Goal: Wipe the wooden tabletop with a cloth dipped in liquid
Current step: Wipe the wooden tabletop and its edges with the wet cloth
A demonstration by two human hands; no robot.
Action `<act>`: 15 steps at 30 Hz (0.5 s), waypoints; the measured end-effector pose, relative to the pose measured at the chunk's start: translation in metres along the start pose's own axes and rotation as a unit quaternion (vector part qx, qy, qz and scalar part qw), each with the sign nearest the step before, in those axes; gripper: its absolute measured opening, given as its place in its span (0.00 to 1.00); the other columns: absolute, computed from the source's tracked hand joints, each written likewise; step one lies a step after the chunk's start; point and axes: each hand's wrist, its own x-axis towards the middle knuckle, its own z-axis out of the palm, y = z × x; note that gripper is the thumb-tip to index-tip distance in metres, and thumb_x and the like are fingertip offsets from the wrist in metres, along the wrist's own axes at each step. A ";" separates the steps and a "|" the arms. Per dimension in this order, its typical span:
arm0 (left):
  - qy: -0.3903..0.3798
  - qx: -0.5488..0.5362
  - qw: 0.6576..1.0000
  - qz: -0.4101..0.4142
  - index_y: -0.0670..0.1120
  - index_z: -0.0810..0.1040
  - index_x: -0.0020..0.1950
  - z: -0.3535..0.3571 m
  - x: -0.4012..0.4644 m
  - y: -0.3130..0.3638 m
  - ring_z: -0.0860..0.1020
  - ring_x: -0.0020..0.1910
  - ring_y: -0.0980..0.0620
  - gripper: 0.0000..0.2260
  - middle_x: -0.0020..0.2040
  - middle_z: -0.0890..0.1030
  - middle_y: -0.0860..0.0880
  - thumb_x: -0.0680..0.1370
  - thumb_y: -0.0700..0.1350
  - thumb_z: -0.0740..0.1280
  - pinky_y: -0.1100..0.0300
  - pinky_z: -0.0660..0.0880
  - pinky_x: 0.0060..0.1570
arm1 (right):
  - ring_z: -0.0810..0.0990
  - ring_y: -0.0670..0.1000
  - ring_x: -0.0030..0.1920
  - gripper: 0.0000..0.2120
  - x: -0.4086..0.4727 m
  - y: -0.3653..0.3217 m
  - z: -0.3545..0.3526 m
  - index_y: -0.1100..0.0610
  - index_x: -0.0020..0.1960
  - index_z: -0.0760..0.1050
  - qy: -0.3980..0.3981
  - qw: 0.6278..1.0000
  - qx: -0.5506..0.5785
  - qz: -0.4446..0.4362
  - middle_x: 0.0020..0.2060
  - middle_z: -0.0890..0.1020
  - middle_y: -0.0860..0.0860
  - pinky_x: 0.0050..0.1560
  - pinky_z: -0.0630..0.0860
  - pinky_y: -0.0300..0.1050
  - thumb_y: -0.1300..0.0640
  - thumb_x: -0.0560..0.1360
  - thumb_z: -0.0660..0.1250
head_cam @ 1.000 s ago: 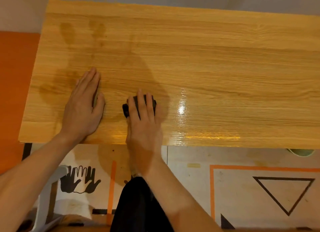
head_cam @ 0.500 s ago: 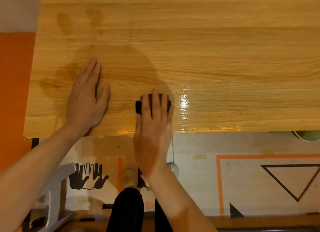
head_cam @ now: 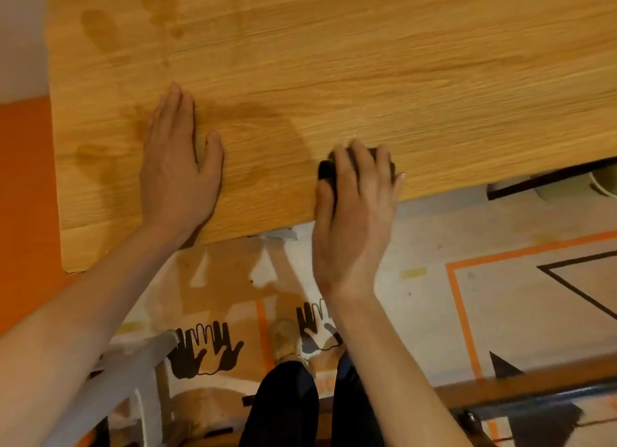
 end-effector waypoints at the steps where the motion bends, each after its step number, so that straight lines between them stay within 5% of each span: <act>1: 0.000 -0.001 1.000 0.000 0.44 0.54 0.82 0.000 0.000 0.000 0.50 0.82 0.52 0.27 0.83 0.53 0.49 0.86 0.54 0.52 0.58 0.48 0.80 | 0.60 0.57 0.75 0.18 -0.010 -0.011 0.006 0.58 0.69 0.71 -0.013 0.999 0.004 -0.035 0.70 0.71 0.54 0.76 0.48 0.55 0.54 0.82 0.56; 5: -0.040 -0.014 0.999 0.020 0.45 0.52 0.83 -0.008 0.003 -0.006 0.48 0.82 0.53 0.28 0.83 0.50 0.50 0.86 0.54 0.54 0.60 0.46 0.79 | 0.65 0.56 0.73 0.17 -0.002 0.022 -0.003 0.57 0.68 0.73 -0.024 0.988 0.016 -0.149 0.67 0.75 0.53 0.76 0.46 0.56 0.55 0.81 0.59; 11: -0.097 0.014 0.985 0.144 0.48 0.56 0.82 -0.040 0.000 -0.050 0.48 0.82 0.57 0.27 0.83 0.53 0.53 0.85 0.56 0.53 0.62 0.44 0.79 | 0.61 0.64 0.73 0.17 0.014 0.063 0.006 0.65 0.68 0.70 0.229 0.968 0.095 0.036 0.68 0.71 0.60 0.74 0.47 0.66 0.63 0.82 0.55; 15: -0.074 0.004 0.985 0.156 0.46 0.58 0.82 -0.046 -0.006 -0.077 0.49 0.81 0.59 0.25 0.82 0.56 0.50 0.86 0.53 0.53 0.66 0.44 0.79 | 0.53 0.65 0.75 0.20 -0.015 0.003 0.051 0.68 0.70 0.65 0.243 0.951 0.184 0.048 0.70 0.65 0.67 0.70 0.51 0.71 0.59 0.82 0.50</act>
